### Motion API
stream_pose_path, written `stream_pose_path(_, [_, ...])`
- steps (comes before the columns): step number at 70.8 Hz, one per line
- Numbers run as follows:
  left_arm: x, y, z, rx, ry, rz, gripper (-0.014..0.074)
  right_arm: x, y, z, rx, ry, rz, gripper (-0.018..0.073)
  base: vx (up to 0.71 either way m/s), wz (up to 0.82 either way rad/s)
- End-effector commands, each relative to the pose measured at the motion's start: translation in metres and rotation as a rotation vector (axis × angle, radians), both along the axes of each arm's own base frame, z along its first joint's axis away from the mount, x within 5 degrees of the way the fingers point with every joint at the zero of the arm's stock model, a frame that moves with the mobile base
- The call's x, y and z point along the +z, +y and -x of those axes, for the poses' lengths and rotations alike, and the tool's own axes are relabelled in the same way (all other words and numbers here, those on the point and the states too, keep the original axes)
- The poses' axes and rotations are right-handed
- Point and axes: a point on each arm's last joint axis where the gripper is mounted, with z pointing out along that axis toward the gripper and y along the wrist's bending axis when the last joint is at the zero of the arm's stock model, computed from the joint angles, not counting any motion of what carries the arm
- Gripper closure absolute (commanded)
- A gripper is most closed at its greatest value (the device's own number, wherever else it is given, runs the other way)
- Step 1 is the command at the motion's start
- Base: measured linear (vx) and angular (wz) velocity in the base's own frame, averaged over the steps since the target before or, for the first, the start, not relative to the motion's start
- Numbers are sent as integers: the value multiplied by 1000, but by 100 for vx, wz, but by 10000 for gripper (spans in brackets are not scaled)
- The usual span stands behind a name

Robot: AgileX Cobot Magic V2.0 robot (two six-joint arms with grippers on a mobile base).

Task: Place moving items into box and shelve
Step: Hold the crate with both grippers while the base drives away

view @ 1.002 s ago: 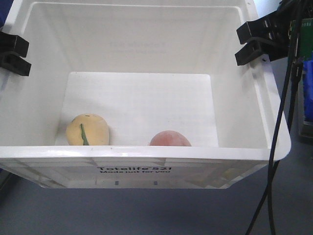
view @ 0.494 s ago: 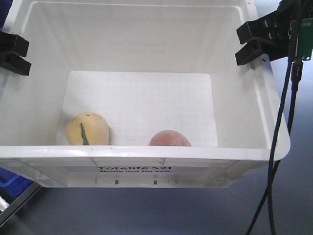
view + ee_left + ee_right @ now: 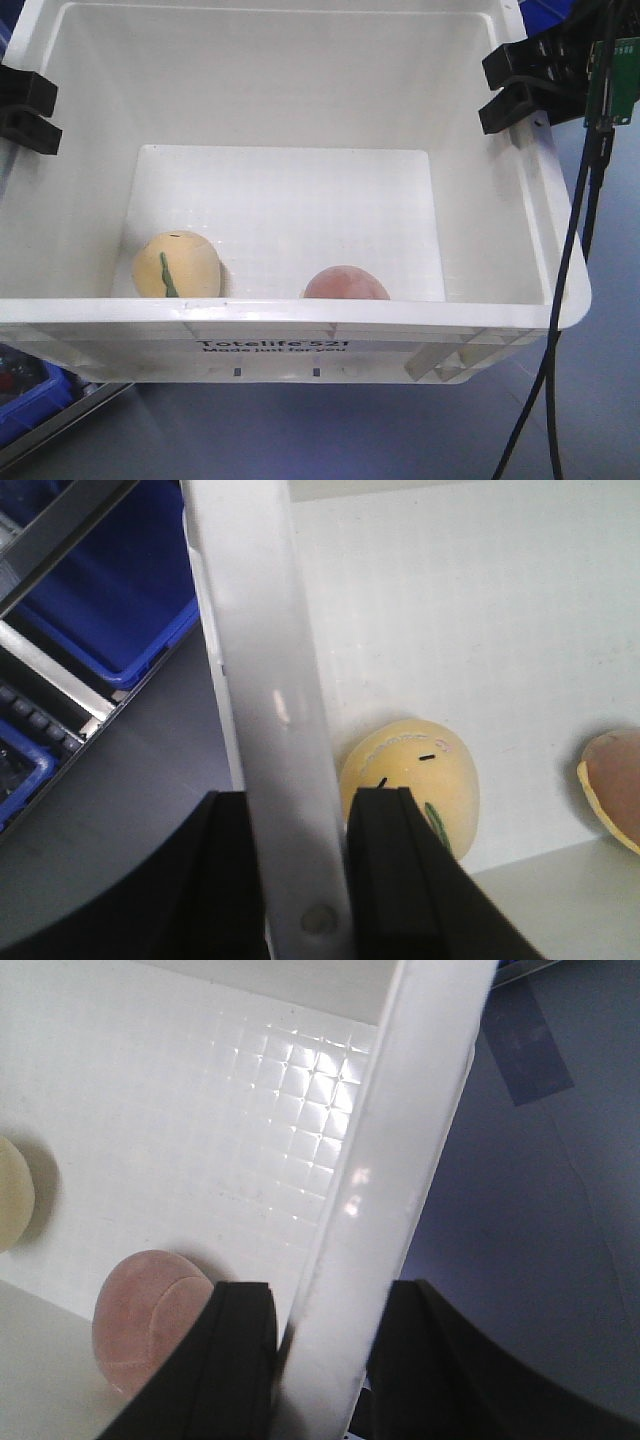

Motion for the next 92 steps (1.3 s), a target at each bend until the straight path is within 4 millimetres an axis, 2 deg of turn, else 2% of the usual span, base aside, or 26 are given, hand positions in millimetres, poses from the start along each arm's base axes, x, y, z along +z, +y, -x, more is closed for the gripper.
stream_pose_path(1, [28,-4,7,-9,-164,85,613,29,2,10,16,-148,-93,571,0,43])
stream_pose_path(92, [28,-4,7,-9,-164,85,613,28,2,10,17,-144,-92,571,1,47])
